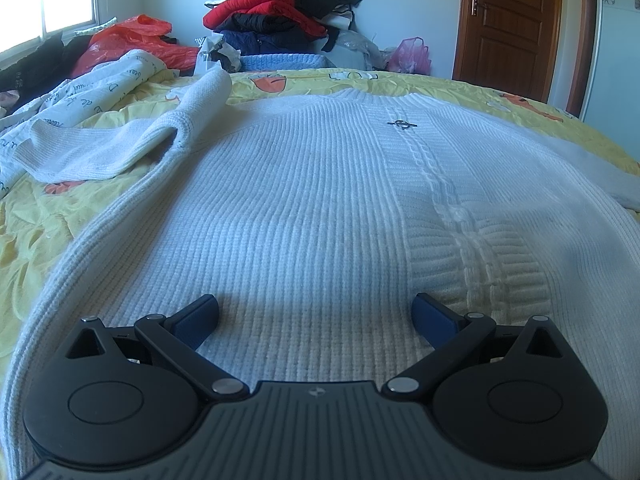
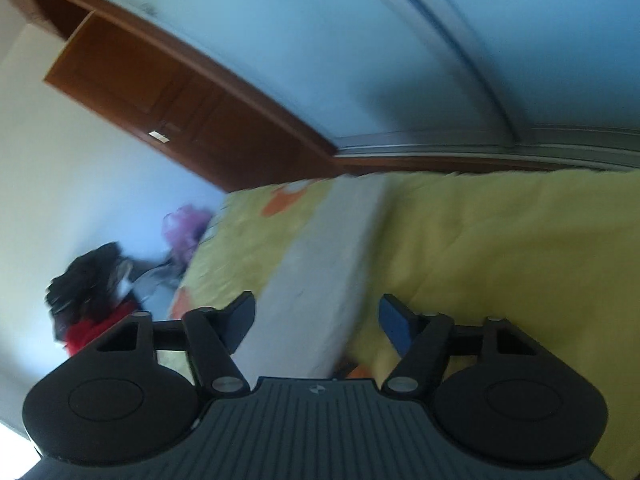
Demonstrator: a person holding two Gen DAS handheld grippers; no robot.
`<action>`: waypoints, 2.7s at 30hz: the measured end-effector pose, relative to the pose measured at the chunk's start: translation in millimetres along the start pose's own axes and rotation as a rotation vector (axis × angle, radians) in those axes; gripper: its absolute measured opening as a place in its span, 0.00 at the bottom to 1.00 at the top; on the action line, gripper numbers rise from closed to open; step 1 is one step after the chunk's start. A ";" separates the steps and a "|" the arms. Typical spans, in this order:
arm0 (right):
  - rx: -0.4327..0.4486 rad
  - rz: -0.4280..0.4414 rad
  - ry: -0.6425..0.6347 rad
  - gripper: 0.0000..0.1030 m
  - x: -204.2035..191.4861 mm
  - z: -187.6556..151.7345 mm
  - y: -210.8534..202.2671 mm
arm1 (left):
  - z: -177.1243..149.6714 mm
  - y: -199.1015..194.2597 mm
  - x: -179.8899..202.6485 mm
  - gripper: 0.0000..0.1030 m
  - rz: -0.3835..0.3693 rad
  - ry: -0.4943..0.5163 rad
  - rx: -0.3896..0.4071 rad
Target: Fold small clothes
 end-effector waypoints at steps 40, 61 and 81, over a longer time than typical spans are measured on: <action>-0.362 0.553 -0.819 0.59 -297.9 -367.3 -49.5 | 1.1 -1.0 -0.2 1.00 -0.034 -0.003 -0.006; -0.419 0.564 -0.570 0.61 -218.7 -326.8 -57.1 | 119.0 131.2 43.6 0.35 -0.315 -0.556 -0.274; -0.429 0.552 -0.559 0.62 -218.0 -328.2 -52.1 | 131.5 92.7 -52.8 0.10 0.029 -0.260 0.006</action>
Point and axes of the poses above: each gripper's, at about its wrist camera, not at the fingertips, and y roughly the way its jaws point, x to its right, z to its top, the point moved 9 cm from there along y, roughly the way its jaws point, and after that the axes turned 5 degrees about -y, right-handed, at the moved point
